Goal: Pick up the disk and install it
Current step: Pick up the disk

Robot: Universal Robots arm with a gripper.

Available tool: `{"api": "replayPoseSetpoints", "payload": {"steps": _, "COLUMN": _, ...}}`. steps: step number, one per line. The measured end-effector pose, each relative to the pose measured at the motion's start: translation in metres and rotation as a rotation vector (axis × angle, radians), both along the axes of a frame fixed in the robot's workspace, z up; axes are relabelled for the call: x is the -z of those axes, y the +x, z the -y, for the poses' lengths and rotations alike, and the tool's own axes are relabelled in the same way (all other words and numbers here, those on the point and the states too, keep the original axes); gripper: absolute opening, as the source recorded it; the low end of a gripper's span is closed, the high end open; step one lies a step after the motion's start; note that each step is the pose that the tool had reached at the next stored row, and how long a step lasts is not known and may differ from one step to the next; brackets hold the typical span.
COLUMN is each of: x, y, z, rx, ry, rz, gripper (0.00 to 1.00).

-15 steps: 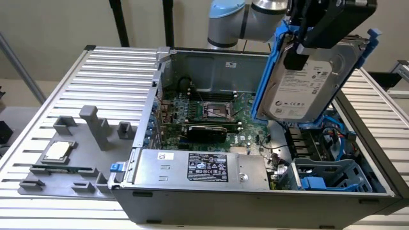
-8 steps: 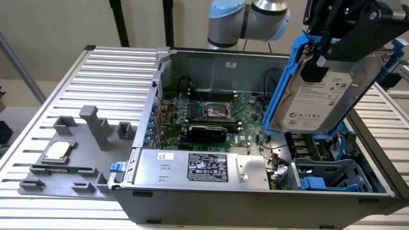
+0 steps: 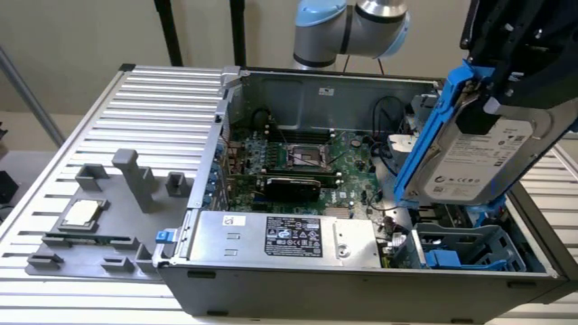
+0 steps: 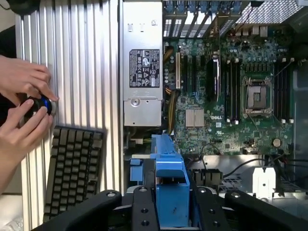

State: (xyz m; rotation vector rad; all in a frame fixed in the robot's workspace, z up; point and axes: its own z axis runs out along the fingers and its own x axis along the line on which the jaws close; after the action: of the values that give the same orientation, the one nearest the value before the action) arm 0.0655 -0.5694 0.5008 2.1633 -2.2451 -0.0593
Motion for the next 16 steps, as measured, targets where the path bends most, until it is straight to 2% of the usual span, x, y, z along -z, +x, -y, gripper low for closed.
{"api": "replayPoseSetpoints", "payload": {"steps": 3, "x": 0.0029, "y": 0.013, "z": 0.0042, "rx": 0.000, "ry": 0.0001, "rz": 0.0000, "gripper": 0.00}}
{"api": "replayPoseSetpoints", "payload": {"steps": 7, "x": 0.0092, "y": 0.032, "z": 0.0057, "rx": 0.000, "ry": 0.0001, "rz": -0.0001, "gripper": 0.00}}
{"api": "replayPoseSetpoints", "payload": {"steps": 8, "x": 0.0130, "y": 0.044, "z": 0.0057, "rx": 0.000, "ry": 0.0001, "rz": -0.0001, "gripper": 0.00}}
{"api": "replayPoseSetpoints", "payload": {"steps": 16, "x": 0.0135, "y": 0.046, "z": 0.0057, "rx": 0.000, "ry": 0.0000, "rz": -0.0003, "gripper": 0.00}}
